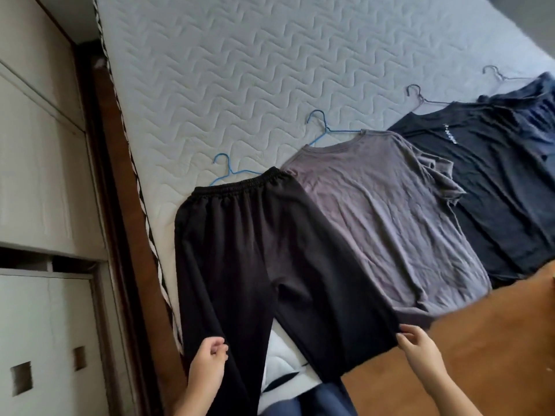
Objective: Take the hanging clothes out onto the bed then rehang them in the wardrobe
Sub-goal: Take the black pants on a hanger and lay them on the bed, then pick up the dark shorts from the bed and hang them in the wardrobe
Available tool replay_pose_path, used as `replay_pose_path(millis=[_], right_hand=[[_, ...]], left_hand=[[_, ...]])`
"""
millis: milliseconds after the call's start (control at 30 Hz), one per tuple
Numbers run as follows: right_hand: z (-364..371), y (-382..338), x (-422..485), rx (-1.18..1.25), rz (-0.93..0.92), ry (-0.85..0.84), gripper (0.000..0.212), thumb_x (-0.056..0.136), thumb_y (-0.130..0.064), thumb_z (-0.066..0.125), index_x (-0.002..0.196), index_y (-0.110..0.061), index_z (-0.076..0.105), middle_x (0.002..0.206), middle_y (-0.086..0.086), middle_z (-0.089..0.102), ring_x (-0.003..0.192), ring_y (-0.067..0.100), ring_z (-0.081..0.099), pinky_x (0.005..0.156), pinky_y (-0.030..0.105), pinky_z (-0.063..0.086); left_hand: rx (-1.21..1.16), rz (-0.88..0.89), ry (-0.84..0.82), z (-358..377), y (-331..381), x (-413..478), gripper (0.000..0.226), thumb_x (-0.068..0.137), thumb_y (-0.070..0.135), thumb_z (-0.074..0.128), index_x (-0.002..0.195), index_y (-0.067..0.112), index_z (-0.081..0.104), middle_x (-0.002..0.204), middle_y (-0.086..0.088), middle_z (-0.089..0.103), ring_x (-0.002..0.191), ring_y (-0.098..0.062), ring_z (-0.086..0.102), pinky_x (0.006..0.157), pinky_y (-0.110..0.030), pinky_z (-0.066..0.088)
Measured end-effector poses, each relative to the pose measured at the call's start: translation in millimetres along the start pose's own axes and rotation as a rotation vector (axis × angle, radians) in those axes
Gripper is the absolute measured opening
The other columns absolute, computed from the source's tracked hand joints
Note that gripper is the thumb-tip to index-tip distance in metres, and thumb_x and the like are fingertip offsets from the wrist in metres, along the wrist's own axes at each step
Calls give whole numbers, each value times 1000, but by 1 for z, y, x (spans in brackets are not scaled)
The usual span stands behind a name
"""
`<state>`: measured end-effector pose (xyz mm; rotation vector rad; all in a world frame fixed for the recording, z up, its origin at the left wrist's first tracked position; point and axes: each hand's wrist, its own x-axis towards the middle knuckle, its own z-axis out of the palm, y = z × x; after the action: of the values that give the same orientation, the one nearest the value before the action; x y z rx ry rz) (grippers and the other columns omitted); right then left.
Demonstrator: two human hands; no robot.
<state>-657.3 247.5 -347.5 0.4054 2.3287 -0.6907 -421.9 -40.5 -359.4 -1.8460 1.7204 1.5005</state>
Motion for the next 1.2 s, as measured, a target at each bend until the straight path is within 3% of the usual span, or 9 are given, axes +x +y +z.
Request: replay_pose_path(millis=[100,200,300,500,667,767,900,1067,1200], right_hand=[[-15,37,-26,18,83,-36,24,87,-14,56,110,-7,59,106,15,66,94,30,63,80,35,46],[-29,62,-58,89,125,-32,19,90,-16,52,108,-11,56,103,11,64,88,27,64,68,31,45],[-41,87,-85,172,116,2,12,92,-17,49,103,-17,53,100,7,63,85,22,63,63,30,43],[-56,167,-130,381,237,112,14,92,-13,48,103,-14,55,92,6,65,76,18,62,58,24,41],[-63,243,-149,572,392,255,14,91,-4,47,100,-6,57,75,6,62,64,20,59,53,23,37],[-69,285,-152,683,458,364,18,90,1,45,103,1,58,74,11,62,60,18,57,50,22,42],[-83,336,-149,824,543,371,20,91,2,43,106,7,56,84,20,60,59,19,54,43,20,36],[-129,410,-151,918,573,362,15,91,4,44,102,4,55,90,22,58,60,18,52,31,6,33],[-171,480,-156,973,661,394,18,93,-3,45,105,4,55,91,18,60,66,24,55,50,24,38]], left_hand=[[143,73,-100,-3,-6,-17,13,88,8,52,86,20,56,89,-6,66,79,-20,63,72,-29,44],[259,129,-155,-8,-9,-26,15,89,6,47,85,20,54,87,-7,66,81,-23,64,81,-34,46],[286,165,-151,-7,-9,-31,13,91,6,44,90,12,56,83,-6,65,77,-24,63,71,-30,42],[347,235,-200,21,2,-46,15,91,4,43,92,3,58,77,-11,63,69,-26,59,62,-30,40],[454,344,-269,60,28,-78,15,90,3,44,90,5,59,78,-11,65,69,-24,59,66,-30,43],[517,421,-300,93,40,-97,15,89,3,44,90,5,59,77,-11,65,71,-26,61,73,-33,45],[614,479,-344,151,49,-129,17,88,3,44,85,8,59,73,-9,65,67,-24,60,78,-37,48],[731,507,-401,253,45,-191,17,89,2,42,90,3,59,73,-10,62,62,-21,54,61,-30,41],[912,626,-515,352,46,-252,17,88,3,41,90,8,57,79,-10,63,71,-25,59,70,-33,47]])
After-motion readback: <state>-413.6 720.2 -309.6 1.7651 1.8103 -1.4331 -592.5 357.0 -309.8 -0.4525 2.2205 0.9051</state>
